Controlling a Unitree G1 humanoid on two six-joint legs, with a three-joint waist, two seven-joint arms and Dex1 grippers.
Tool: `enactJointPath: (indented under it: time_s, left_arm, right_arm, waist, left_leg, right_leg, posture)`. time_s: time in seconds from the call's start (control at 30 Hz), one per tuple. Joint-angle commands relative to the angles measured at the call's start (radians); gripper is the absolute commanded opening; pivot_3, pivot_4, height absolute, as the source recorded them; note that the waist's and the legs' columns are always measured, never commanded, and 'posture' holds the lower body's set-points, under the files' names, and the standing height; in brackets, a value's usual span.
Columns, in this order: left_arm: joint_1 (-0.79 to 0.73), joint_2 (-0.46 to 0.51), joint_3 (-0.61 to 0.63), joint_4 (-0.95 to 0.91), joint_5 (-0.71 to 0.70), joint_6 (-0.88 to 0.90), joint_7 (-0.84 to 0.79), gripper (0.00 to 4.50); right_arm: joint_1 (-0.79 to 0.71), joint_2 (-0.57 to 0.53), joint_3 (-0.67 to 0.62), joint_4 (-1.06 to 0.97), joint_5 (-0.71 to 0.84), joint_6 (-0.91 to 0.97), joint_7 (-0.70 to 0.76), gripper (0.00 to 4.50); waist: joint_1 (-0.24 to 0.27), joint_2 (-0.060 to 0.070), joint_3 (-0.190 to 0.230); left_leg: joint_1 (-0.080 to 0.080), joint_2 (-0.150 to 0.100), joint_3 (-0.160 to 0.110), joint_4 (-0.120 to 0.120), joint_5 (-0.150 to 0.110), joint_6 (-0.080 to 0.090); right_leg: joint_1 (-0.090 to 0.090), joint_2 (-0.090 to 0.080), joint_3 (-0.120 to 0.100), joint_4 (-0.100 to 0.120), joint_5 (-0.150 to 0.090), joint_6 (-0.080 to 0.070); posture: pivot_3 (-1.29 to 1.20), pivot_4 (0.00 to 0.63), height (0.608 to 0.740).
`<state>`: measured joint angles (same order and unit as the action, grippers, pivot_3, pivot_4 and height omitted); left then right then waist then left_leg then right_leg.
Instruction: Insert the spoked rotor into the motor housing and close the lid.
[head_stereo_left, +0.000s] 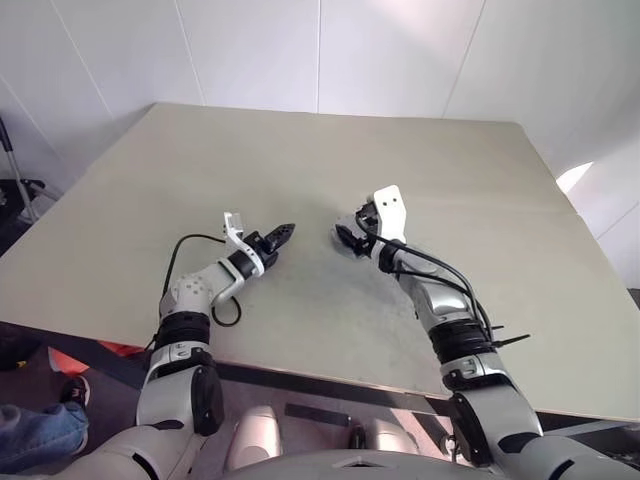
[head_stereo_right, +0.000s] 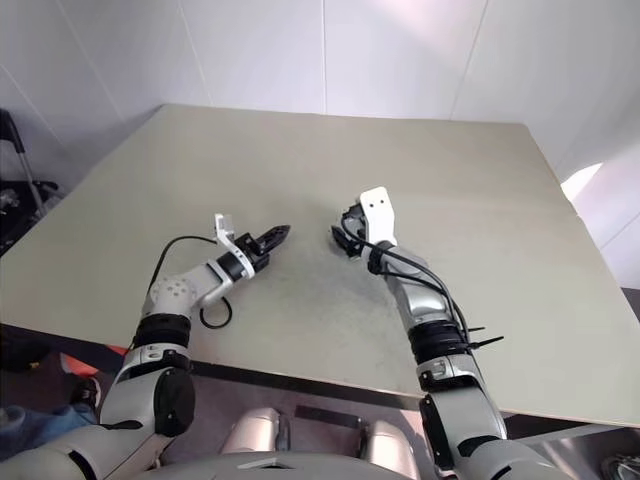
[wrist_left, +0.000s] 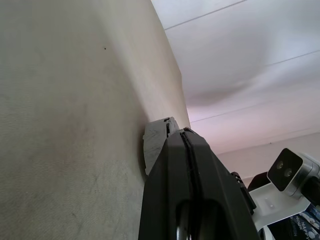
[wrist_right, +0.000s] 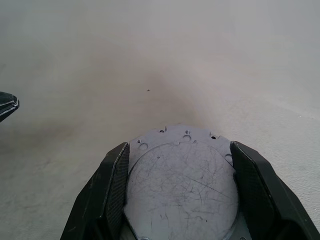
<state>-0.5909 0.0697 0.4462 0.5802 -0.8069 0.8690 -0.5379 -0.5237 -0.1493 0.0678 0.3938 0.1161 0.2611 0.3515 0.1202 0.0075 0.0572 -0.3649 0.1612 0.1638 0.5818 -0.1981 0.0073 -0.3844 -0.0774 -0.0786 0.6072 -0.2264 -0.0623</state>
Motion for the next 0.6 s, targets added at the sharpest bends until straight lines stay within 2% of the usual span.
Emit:
enactJointPath:
  time_s: [0.03,0.33,0.6]
  left_arm:
    - [-0.006,-0.004,-0.009,-0.035,-0.011,0.0,-0.005,0.0]
    - [-0.006,-0.001,-0.015,-0.028,-0.009,-0.004,-0.008,0.0]
    - [-0.008,0.001,-0.017,-0.021,-0.008,-0.011,-0.011,0.0]
  right_arm:
    - [-0.037,0.002,-0.02,-0.003,-0.014,-0.025,-0.026,3.08]
    - [-0.061,0.017,-0.051,-0.014,0.01,-0.055,-0.056,3.08]
    - [-0.057,0.026,-0.044,-0.043,0.012,-0.086,-0.023,3.08]
  waist:
    - [0.0,0.0,0.0]
    - [0.0,0.0,0.0]
    - [0.0,-0.001,0.001]
  left_leg:
    - [0.0,0.0,0.0,0.0,0.0,0.0]
    - [0.0,0.0,0.0,0.0,0.001,0.0]
    - [-0.004,0.0,0.0,0.0,0.001,0.003]
  right_leg:
    - [0.0,0.0,0.0,0.0,0.0,0.0]
    - [0.0,0.0,0.0,0.0,0.0,0.0]
    - [-0.003,0.0,0.0,-0.001,0.0,0.0]
  posture:
    - [0.0,0.0,0.74]
    - [0.0,0.0,0.74]
    - [0.0,0.0,0.74]
